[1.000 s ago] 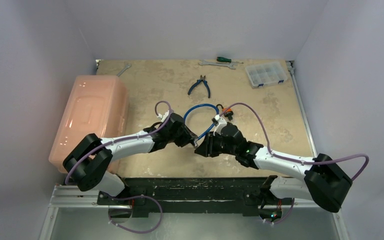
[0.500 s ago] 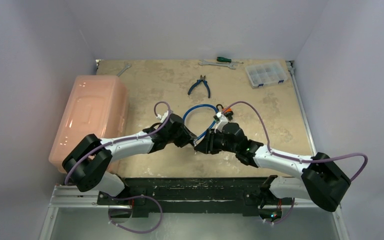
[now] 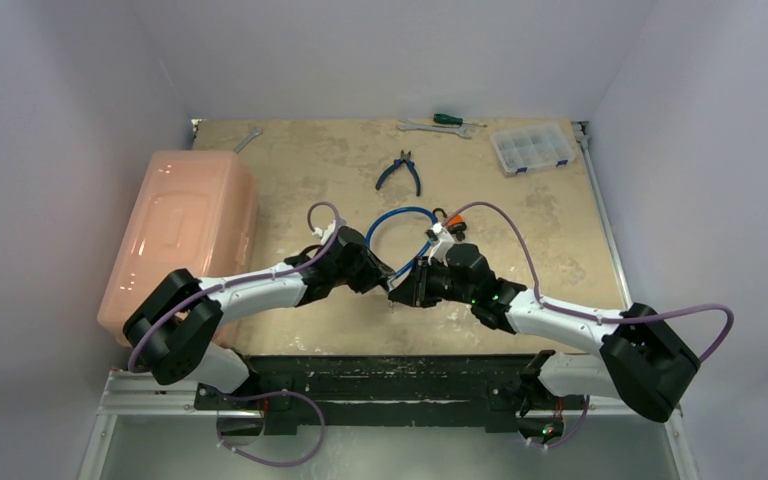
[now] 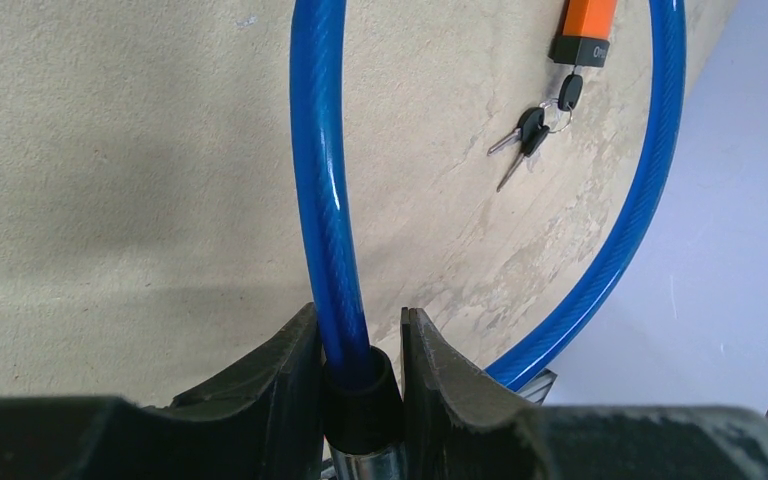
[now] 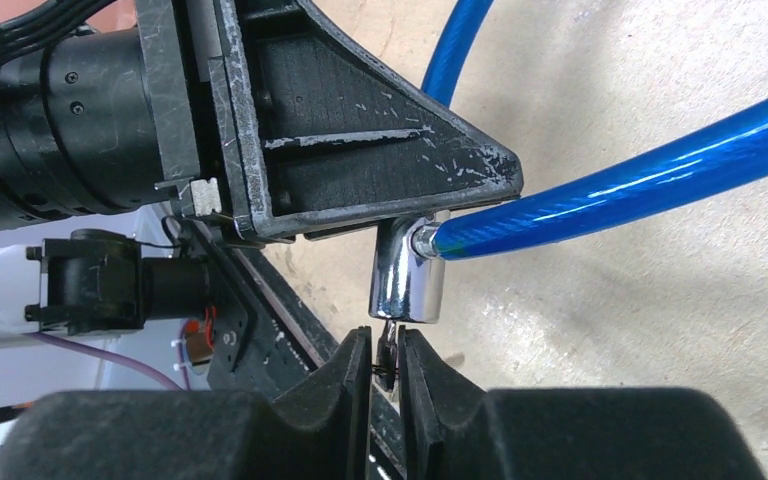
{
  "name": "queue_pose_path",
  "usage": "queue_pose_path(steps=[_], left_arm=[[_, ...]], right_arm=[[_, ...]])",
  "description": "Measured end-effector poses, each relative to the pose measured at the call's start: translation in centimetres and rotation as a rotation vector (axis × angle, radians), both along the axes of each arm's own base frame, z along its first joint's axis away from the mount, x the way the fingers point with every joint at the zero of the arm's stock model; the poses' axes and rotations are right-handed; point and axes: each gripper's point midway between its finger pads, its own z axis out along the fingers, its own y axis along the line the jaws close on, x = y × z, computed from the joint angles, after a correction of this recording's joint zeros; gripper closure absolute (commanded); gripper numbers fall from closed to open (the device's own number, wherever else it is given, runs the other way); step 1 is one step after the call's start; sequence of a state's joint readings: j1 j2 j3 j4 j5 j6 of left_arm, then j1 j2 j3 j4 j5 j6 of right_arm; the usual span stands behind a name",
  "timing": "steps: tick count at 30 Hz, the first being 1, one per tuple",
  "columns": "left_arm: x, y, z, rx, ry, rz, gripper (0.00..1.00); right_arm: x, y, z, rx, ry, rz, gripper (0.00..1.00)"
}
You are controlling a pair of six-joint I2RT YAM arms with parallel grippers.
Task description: Unlock with the key
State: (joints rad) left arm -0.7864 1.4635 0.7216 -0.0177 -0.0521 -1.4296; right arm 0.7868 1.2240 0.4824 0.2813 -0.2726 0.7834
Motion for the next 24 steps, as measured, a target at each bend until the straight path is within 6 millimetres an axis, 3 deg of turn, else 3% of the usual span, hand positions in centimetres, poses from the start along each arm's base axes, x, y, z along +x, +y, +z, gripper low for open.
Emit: queue_pose_path(steps=[4, 14, 24], left_arm=[[0.0, 0.0, 0.1, -0.001, -0.001, 0.0, 1.0], [-0.1, 0.7, 1.0, -0.035, -0.037, 0.015, 1.0], [0.8, 1.3, 6.0, -0.161, -0.18, 0.054, 1.0]], right_arm=[[0.0, 0.1, 0.2, 0.012, 0.006, 0.001, 1.0], [0.1, 0.8, 0.9, 0.091, 0.051, -0.02, 1.0], [1.2, 1.1, 5.1, 0.266, 0.064, -0.034, 1.0]])
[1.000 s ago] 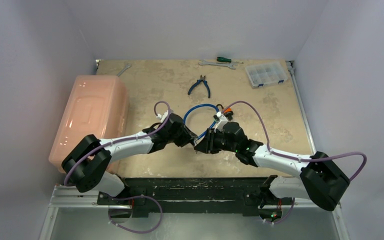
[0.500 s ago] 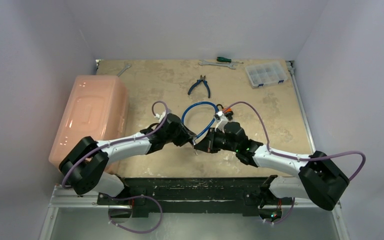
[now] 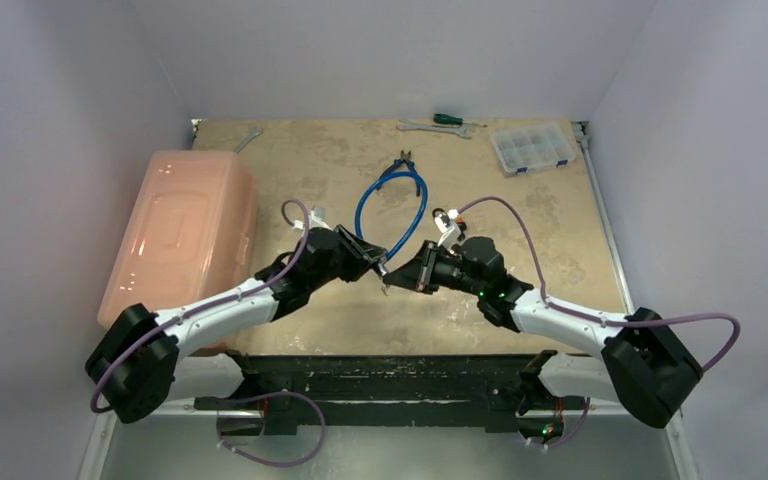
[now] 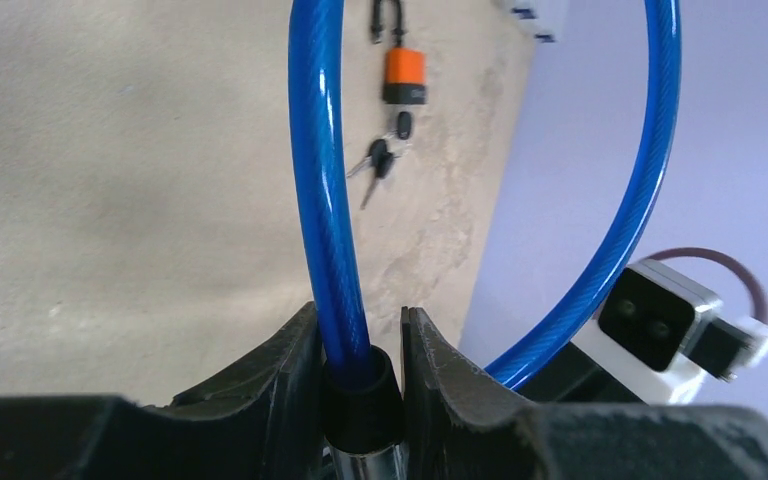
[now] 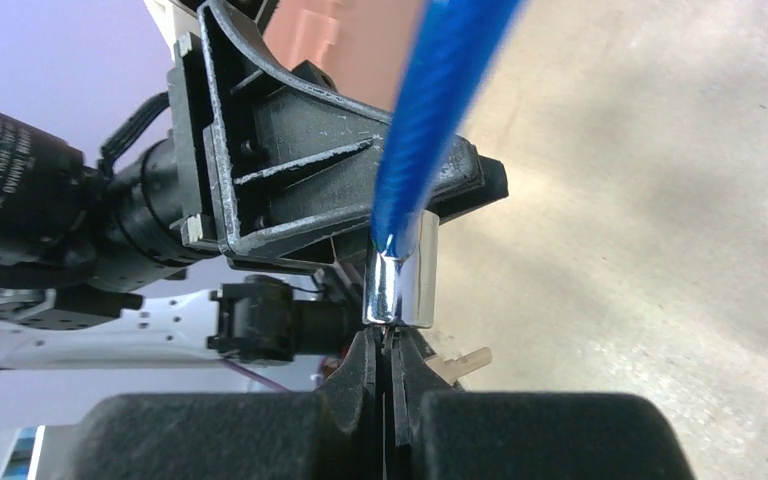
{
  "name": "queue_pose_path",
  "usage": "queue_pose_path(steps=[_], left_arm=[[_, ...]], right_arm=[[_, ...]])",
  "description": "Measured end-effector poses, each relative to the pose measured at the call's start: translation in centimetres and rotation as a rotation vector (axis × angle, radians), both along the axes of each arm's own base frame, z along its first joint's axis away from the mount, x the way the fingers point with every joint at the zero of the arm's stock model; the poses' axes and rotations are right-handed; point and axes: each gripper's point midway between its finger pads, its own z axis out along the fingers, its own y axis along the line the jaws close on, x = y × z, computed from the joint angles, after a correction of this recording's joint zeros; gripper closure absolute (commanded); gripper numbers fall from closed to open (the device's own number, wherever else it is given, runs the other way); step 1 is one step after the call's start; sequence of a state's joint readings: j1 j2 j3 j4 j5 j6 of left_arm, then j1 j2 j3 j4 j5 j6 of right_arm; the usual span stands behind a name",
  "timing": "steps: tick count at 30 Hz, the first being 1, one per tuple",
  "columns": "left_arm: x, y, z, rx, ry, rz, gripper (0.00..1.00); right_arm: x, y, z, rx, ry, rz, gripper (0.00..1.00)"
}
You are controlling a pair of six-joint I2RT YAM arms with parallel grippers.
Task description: Unlock with the key
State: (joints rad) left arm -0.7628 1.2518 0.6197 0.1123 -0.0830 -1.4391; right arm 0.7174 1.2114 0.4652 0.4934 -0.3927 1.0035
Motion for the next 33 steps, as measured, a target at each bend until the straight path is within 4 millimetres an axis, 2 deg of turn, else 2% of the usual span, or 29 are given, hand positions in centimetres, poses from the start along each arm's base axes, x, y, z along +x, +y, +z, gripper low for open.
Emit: queue_pose_path(steps=[14, 25, 33], left_arm=[[0.3, 0.9, 9.9, -0.238, -0.306, 0.031, 1.0], [-0.7, 1.6, 18.2, -0.397, -0.607, -0.004, 1.0], [-2.2, 1.5, 22.1, -0.485, -0.759, -0.06, 1.0]], right_arm=[[0.3, 0.4, 8.3, 0.315, -0.012, 0.033, 1.0], [-0.3, 0.8, 14.7, 0.603, 0.06, 0.13, 1.0], [-1.2, 0.6, 17.6, 0.769, 0.108, 0.224, 1.0]])
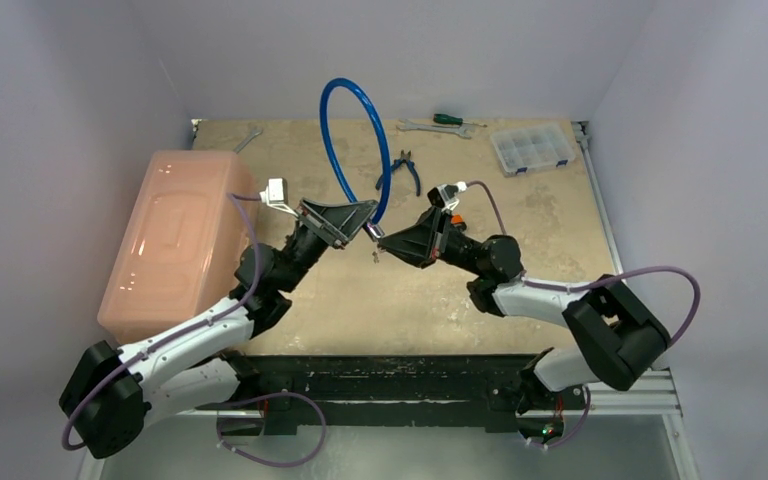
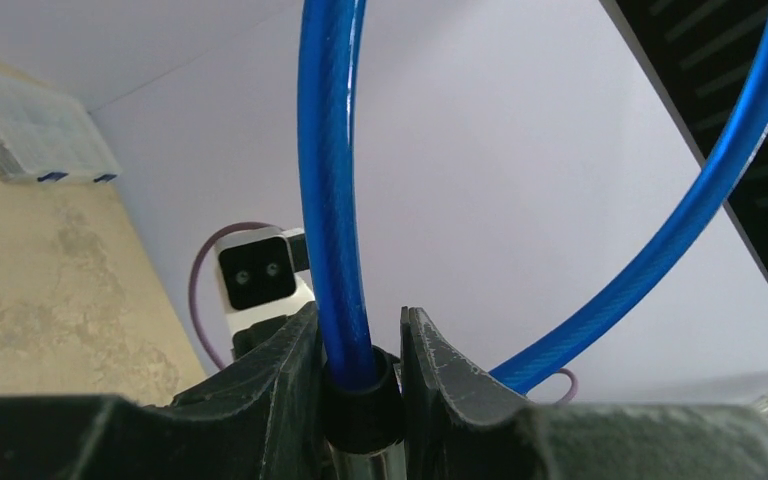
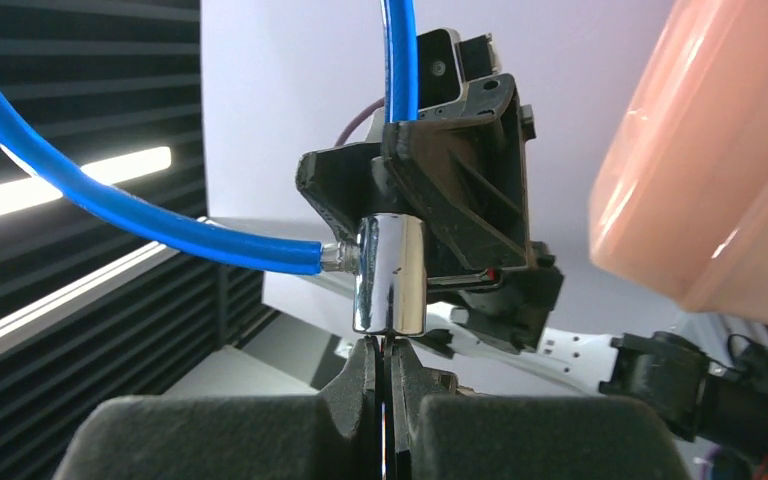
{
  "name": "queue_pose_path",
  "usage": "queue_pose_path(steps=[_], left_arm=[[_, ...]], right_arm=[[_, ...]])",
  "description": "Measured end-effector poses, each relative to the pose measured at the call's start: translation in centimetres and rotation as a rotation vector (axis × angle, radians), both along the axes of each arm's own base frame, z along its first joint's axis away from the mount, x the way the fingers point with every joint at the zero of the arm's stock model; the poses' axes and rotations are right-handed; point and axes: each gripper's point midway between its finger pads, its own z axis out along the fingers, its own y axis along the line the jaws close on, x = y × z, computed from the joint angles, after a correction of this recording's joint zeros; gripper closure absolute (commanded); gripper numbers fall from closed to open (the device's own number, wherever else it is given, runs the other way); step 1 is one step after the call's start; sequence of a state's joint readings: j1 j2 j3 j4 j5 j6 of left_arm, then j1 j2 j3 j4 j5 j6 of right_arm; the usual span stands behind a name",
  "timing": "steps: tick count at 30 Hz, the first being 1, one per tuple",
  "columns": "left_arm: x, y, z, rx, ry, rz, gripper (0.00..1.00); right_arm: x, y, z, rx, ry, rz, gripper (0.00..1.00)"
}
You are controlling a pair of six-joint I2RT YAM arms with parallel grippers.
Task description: Unlock with the key
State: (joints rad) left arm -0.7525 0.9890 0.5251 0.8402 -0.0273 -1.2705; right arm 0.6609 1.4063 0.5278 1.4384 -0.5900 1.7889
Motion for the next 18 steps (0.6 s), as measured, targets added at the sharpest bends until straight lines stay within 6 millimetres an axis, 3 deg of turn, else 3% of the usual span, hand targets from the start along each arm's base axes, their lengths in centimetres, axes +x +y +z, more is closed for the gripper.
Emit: queue_pose_path(steps=[4, 14, 16, 17, 18], left_arm=[[0.0, -0.4, 0.3, -0.016, -0.03, -0.019, 1.0], [1.4, -0.4, -1.1, 0.014, 0.008, 0.012, 1.0], [1.5, -0.4, -1.2, 0.016, 0.013, 0.017, 1.0], [1.5, -0.4, -1.3, 0.017, 0.013, 0.018, 1.0], [1.5, -0.4, -1.3, 0.02, 0.011, 0.02, 1.0]], right_arm=[[0.1, -0.1, 0.0, 0.046, 0.053, 0.043, 1.0], [1.3, 0.6, -1.7, 0.046, 0.232, 0.096, 1.0], [1.4, 0.6, -1.8, 0.046, 0.239, 0.098, 0.86], [1.4, 0.6, -1.8, 0.046, 0.241, 0.098, 0.71], [1.4, 0.6, -1.8, 0.047, 0.242, 0.098, 0.63]])
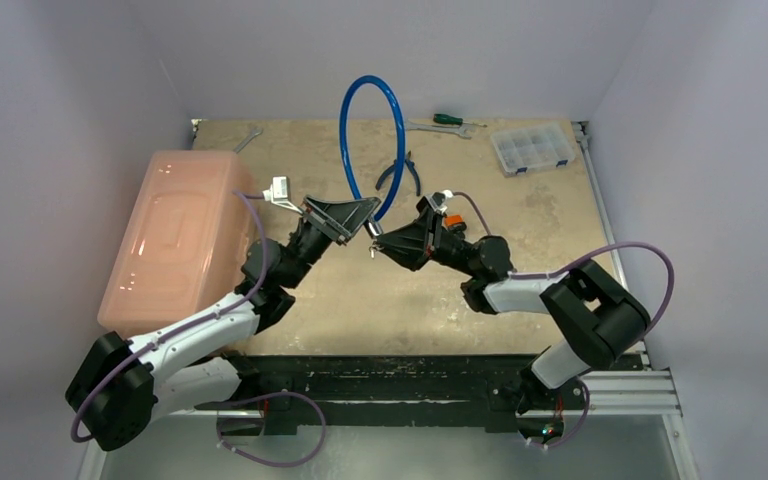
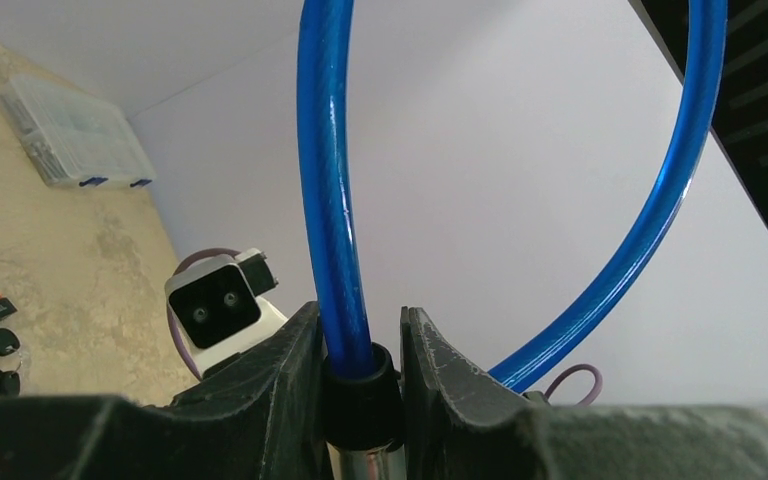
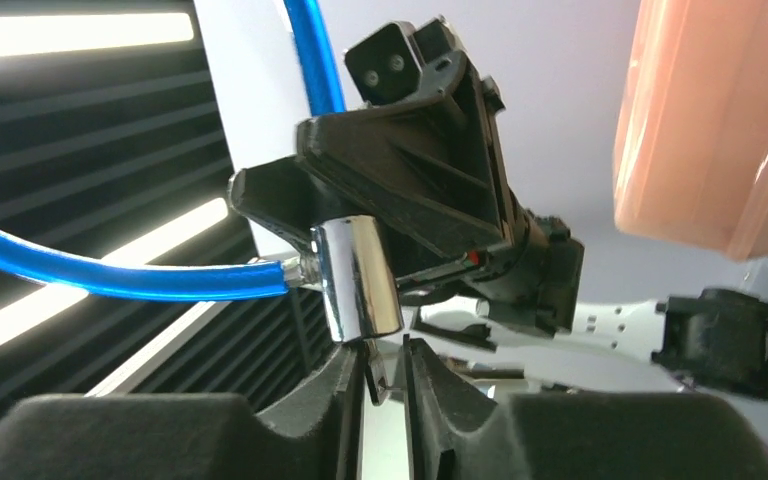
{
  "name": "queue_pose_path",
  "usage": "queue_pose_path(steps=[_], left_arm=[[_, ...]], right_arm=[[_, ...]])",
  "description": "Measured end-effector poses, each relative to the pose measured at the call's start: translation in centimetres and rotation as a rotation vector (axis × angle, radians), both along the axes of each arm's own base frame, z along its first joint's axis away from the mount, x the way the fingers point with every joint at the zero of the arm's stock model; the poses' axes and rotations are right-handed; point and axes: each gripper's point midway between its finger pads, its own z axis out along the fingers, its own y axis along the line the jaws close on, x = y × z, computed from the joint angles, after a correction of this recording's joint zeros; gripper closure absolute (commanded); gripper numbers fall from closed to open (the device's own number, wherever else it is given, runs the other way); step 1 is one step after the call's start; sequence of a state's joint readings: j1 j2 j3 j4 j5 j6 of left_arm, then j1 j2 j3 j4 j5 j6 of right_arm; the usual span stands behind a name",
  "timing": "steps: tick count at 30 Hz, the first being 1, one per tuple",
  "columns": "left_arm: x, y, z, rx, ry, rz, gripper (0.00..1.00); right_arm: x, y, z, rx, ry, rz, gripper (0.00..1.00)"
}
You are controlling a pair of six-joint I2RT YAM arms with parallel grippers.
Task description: Unlock with the key
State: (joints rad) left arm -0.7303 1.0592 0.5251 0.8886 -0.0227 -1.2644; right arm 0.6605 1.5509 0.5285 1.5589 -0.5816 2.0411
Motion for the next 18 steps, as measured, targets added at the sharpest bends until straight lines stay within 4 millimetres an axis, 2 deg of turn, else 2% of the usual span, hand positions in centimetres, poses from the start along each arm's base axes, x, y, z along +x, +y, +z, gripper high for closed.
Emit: queue_pose_path(steps=[5, 10, 12, 13, 18], left_arm=[[-0.4, 0.2, 0.4, 0.009, -0.016, -0.002, 1.0], [-1.0, 0.1, 0.2, 0.039, -0.022, -0.013, 1.0], [-1.2, 0.0, -0.2, 0.059, -0.02, -0.018, 1.0], [-1.3, -0.1, -0.3, 0.067, -0.015, -0.024, 1.0], [-2.6, -1.0, -0.6, 0.112, 0.003, -0.082, 1.0]], right_arm=[[-0.4, 0.2, -1.0, -0.023, 0.015, 0.018, 0.42], [-0.6, -0.1, -2.4, -0.053, 0.018, 0.001, 0.27], [-0.6, -0.4, -3.2, -0.072, 0.015, -0.016, 0.09], [-0.5, -0.6, -3.6, -0.081, 0.014, -0.024, 0.03], [0.4, -1.9, -6.0, -0.143, 0.004, -0.099, 0.01]])
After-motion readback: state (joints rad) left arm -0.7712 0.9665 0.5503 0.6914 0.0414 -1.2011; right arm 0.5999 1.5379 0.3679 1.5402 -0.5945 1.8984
